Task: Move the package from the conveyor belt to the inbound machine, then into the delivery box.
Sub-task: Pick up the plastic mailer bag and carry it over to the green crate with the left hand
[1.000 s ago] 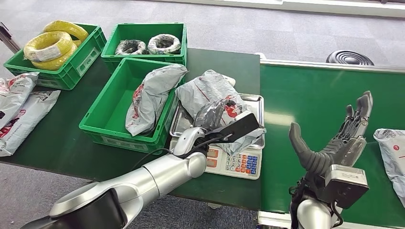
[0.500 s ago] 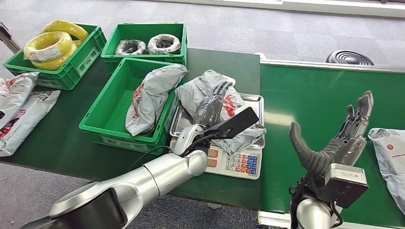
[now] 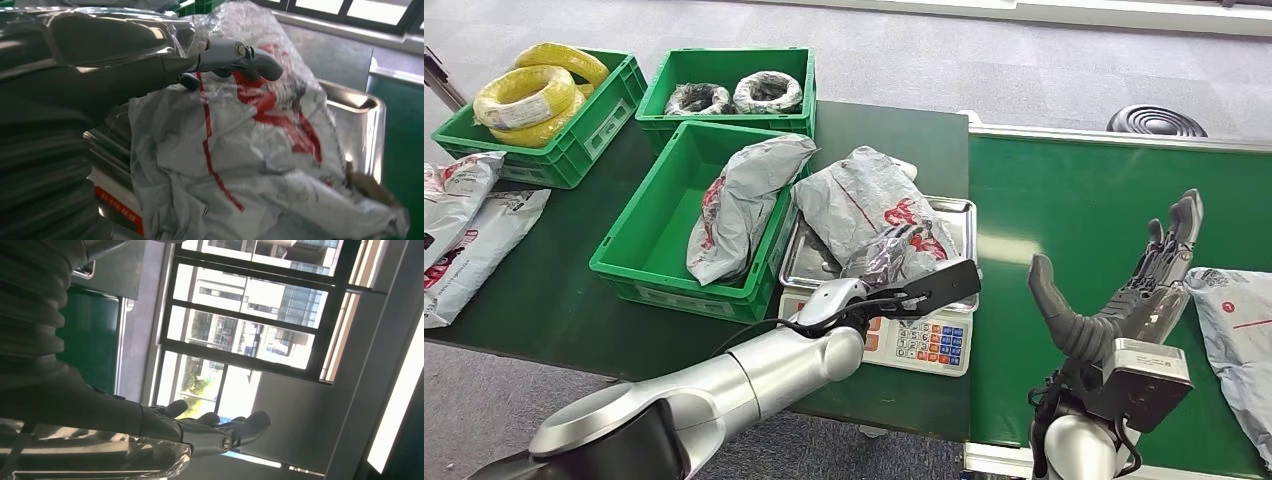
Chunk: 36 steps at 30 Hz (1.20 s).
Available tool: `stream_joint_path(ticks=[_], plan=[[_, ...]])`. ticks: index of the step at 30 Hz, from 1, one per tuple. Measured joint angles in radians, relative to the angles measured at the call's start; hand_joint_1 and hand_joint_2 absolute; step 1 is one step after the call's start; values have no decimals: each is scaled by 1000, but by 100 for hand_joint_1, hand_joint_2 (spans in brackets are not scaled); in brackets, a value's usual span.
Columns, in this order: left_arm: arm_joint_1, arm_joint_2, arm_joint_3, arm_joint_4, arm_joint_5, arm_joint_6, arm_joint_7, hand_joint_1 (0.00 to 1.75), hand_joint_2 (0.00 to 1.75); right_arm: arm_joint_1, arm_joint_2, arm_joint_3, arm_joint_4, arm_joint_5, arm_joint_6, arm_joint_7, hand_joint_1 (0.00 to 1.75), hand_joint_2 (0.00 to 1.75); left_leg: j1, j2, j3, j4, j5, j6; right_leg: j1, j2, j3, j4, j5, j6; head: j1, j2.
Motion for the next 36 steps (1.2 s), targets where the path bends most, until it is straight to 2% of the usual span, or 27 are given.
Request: stream_joint_path(ticks=[1, 3, 8, 9, 12, 13, 15, 19, 21, 27, 33, 36], plan=[[1, 0, -28, 0, -5, -73, 36, 0, 175, 0, 0, -1, 1, 1, 6, 0, 0, 175, 0, 0, 0, 0, 0, 0, 0, 0, 0, 0, 0, 0, 0, 0], [1, 0, -53, 0, -19, -139, 67, 0, 175, 0, 0, -2, 1, 3, 16, -1, 0, 175, 0, 0, 0, 0, 0, 0, 0, 0, 0, 0, 0, 0, 0, 0], [2, 1, -100, 10, -60, -251, 113, 3, 175, 0, 5, -5, 3, 9, 34, -3, 0, 175, 0, 0, 0, 0, 0, 0, 0, 0, 0, 0, 0, 0, 0, 0], [2, 1, -106, 13, -66, -265, 118, 21, 175, -1, 6, -5, 4, 10, 36, -3, 0, 175, 0, 0, 0, 0, 0, 0, 0, 0, 0, 0, 0, 0, 0, 0], [2, 1, -116, 21, -81, -288, 125, 101, 175, -1, 10, -8, 4, 14, 44, -4, 0, 175, 0, 0, 0, 0, 0, 0, 0, 0, 0, 0, 0, 0, 0, 0], [2, 1, -118, 23, -85, -290, 126, 112, 175, -1, 10, -8, 5, 15, 45, -4, 0, 175, 0, 0, 0, 0, 0, 0, 0, 0, 0, 0, 0, 0, 0, 0], [0, 1, -120, 25, -93, -289, 126, 112, 175, -1, 12, -10, 5, 15, 47, -4, 0, 175, 0, 0, 0, 0, 0, 0, 0, 0, 1, 0, 0, 0, 0, 0], [-9, 1, -123, 28, -100, -287, 126, 160, 175, -1, 15, -13, 6, 16, 47, -4, 0, 175, 0, 0, 1, 0, 0, 0, 0, 0, 1, 0, 0, 0, 0, 0], [-14, 1, -123, 29, -101, -286, 126, 165, 175, -1, 16, -14, 6, 16, 47, -4, 0, 175, 0, 0, 1, 0, 0, 0, 0, 0, 1, 0, 0, 0, 0, 0], [-19, 1, -120, 36, -98, -256, 108, 166, 175, -1, 17, -16, 9, 16, 47, -6, 0, 175, 0, 0, 1, 0, 0, 0, 0, 0, 2, 0, 0, 0, 0, 0], [-19, 3, -90, 44, -59, -218, 59, 171, 175, -1, 17, -19, 17, 16, 44, -9, 0, 175, 0, 0, 1, 0, 0, 0, 0, 0, 1, 0, 0, 0, 0, 0], [-23, 3, -63, 43, -25, -167, 12, 175, 175, -3, 17, -21, 22, 15, 42, -9, 0, 175, 0, 0, 1, 0, 0, 0, 0, 0, 1, 0, 0, 0, 0, 0]])
